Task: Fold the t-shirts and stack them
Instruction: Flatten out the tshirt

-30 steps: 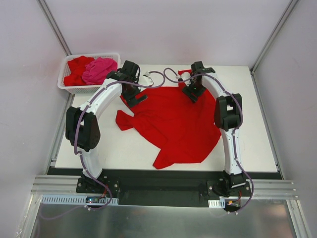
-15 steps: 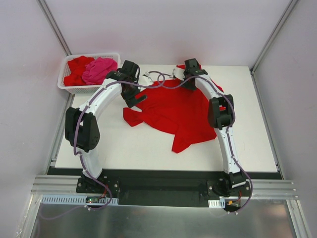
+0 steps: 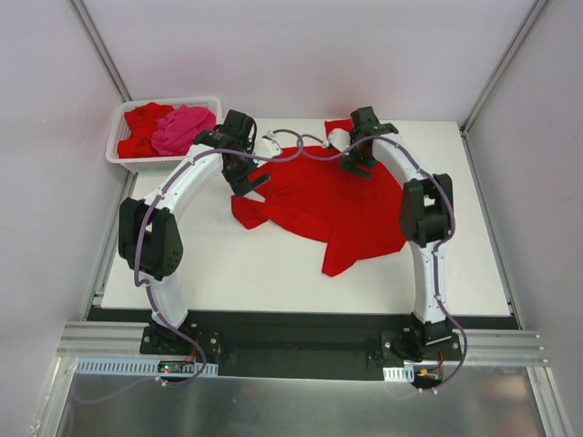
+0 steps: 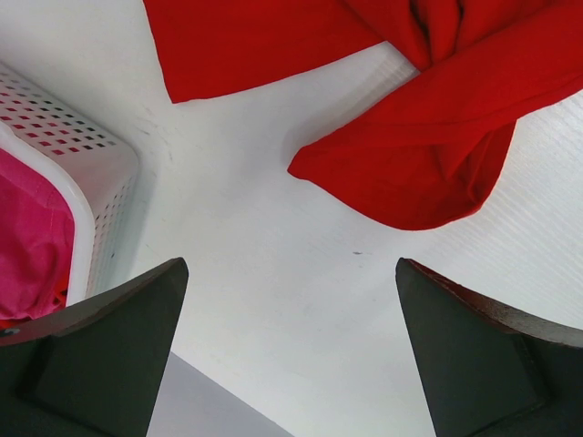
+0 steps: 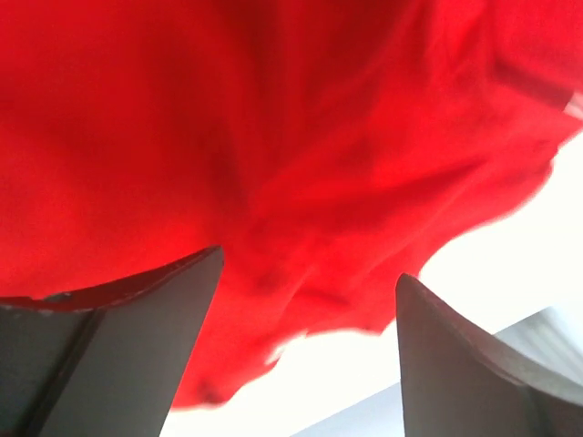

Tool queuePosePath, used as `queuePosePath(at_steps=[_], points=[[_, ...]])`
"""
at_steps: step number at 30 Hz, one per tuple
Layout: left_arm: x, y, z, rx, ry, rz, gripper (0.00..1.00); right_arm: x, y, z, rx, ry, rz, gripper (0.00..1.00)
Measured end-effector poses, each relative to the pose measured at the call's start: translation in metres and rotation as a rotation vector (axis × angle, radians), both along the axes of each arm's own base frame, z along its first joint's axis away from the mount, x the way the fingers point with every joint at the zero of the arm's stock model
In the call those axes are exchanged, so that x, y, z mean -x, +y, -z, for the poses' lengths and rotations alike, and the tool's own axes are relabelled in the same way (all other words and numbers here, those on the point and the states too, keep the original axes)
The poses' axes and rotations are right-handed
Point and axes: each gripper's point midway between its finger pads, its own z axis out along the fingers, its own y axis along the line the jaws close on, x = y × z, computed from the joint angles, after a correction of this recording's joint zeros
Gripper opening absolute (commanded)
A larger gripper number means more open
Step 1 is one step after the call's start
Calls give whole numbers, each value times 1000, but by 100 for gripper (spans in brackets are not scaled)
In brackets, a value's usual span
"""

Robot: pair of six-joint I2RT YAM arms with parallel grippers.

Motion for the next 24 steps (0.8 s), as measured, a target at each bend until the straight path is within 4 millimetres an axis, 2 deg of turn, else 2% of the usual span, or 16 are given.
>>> queuePosePath(at_steps=[2,3,5,7,8,9,10,11,13,14,15,16,17,21,24], points=[[0,0,0,2,1,-1,99,26,1,-25,-58,50,31,80],[0,-1,-1,7,1,0,99,40,4,-45,-109,68,47,78],[0,-4,-4,23,1,-2,99,62,10,-81,-195,81,64,67],[-3,-9,-9,48,-4,-4,99,97,19,-118,-302,115,75,61],[-6,-11,-12,59,-8,-4,99,111,21,-130,-340,129,78,58],[-9,-15,-14,74,-13,-4,99,138,25,-141,-395,172,80,56],[-12,-18,-17,85,-18,-6,99,157,27,-144,-425,212,81,47],[-14,-20,-18,97,-19,-11,99,182,28,-144,-453,266,86,43],[-16,-24,-18,117,-16,-12,99,229,30,-128,-474,388,98,38],[-16,-25,-17,122,-13,-15,99,257,31,-112,-464,474,110,38],[-16,-26,-16,125,-7,-17,99,275,31,-99,-451,537,119,37],[-15,-27,-15,130,-1,-20,99,300,32,-78,-427,620,124,32],[-14,-29,-13,139,8,-19,99,343,30,-45,-366,770,144,31],[-13,-28,-11,139,14,-21,99,357,30,-27,-346,795,162,31],[-7,-26,-3,129,36,-23,99,353,38,-20,-362,753,154,30]])
